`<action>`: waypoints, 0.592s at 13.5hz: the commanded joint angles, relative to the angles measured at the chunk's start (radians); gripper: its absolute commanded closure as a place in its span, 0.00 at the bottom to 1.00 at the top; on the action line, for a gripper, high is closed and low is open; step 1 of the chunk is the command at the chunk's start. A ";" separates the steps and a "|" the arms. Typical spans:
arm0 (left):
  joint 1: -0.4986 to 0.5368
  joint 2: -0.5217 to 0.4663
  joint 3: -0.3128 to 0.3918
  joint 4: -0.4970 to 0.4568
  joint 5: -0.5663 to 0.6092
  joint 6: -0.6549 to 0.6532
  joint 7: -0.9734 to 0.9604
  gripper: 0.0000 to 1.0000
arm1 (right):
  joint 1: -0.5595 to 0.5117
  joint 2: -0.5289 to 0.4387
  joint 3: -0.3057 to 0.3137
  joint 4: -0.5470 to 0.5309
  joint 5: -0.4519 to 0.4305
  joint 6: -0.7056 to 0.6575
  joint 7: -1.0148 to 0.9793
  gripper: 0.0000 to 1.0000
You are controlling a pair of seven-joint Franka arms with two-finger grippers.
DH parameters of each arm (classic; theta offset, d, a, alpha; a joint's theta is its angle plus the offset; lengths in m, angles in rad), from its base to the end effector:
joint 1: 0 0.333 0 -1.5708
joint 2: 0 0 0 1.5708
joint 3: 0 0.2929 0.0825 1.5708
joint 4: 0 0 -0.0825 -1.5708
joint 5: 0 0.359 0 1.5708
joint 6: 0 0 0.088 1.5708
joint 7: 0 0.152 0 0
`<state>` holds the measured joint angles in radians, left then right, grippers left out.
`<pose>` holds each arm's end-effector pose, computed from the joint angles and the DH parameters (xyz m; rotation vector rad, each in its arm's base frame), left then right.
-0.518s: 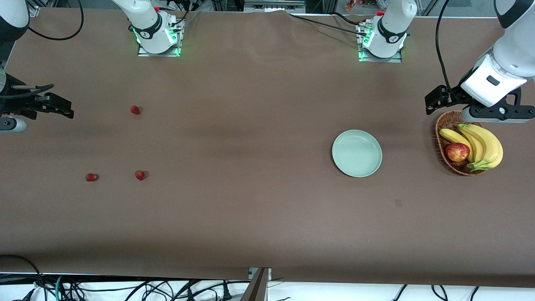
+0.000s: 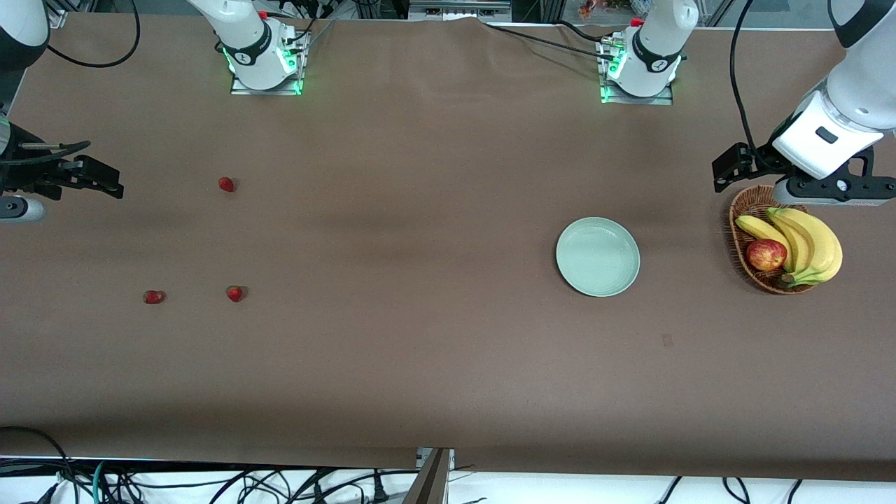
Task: Collect all strawberries into plate
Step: 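Reach the right gripper down toward the first red strawberry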
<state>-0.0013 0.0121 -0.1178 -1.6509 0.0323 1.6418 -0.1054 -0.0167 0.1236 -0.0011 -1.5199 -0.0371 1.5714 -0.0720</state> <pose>0.5327 -0.0587 0.5203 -3.1084 0.0254 0.0273 0.5587 -0.0156 0.5119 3.1044 0.0863 -0.1145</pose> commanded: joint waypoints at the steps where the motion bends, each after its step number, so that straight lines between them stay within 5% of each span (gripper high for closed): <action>1: 0.003 0.017 0.003 0.037 -0.022 -0.025 0.018 0.00 | -0.009 0.014 0.007 0.021 -0.001 -0.005 0.005 0.00; 8: 0.003 0.017 0.004 0.037 -0.022 -0.025 0.024 0.00 | -0.008 0.109 0.009 0.020 0.005 0.039 0.003 0.00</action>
<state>-0.0016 0.0121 -0.1188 -1.6509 0.0322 1.6418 -0.1054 -0.0166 0.1922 -0.0003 -1.5203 -0.0369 1.5842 -0.0720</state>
